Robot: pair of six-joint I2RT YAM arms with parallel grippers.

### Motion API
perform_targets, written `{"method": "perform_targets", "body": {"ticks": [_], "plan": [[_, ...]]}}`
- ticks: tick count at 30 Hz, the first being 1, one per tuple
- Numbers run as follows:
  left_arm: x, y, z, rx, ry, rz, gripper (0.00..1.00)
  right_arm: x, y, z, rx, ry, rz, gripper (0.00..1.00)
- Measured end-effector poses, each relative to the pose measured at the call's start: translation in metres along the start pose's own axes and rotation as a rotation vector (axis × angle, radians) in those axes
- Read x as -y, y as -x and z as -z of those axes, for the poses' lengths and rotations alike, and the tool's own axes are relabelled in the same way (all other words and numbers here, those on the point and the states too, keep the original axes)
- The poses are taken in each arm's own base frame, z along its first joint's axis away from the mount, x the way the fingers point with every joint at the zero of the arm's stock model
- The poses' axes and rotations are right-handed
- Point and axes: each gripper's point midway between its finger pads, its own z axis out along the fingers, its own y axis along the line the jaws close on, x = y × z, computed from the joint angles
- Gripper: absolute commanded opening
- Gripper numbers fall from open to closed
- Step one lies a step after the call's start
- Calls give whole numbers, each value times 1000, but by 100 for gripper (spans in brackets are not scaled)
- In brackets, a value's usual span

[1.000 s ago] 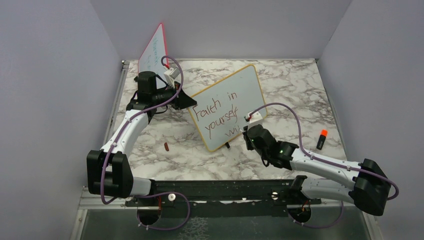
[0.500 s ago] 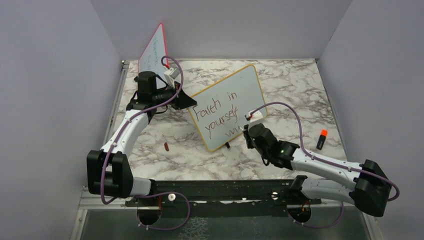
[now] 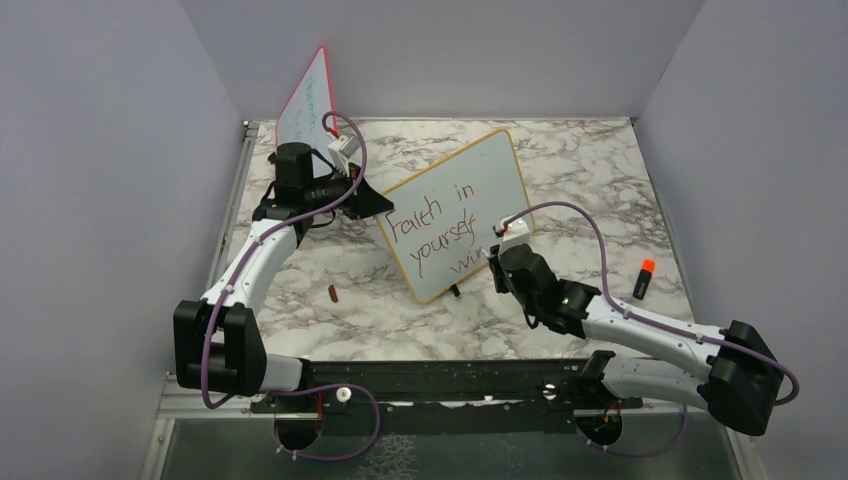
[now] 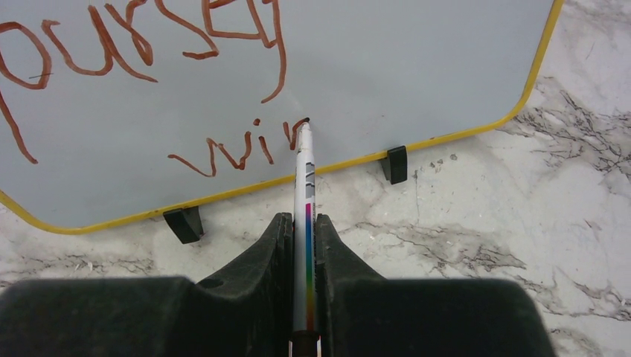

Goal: Write a sentence on the whiteboard

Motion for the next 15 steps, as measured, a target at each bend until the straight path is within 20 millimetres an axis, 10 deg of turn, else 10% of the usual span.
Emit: {"method": "perform_targets", "body": {"ticks": [15], "plan": [[0, 0, 0, 0, 0, 1, 0, 10, -1, -3, -12, -31, -30, 1]]}}
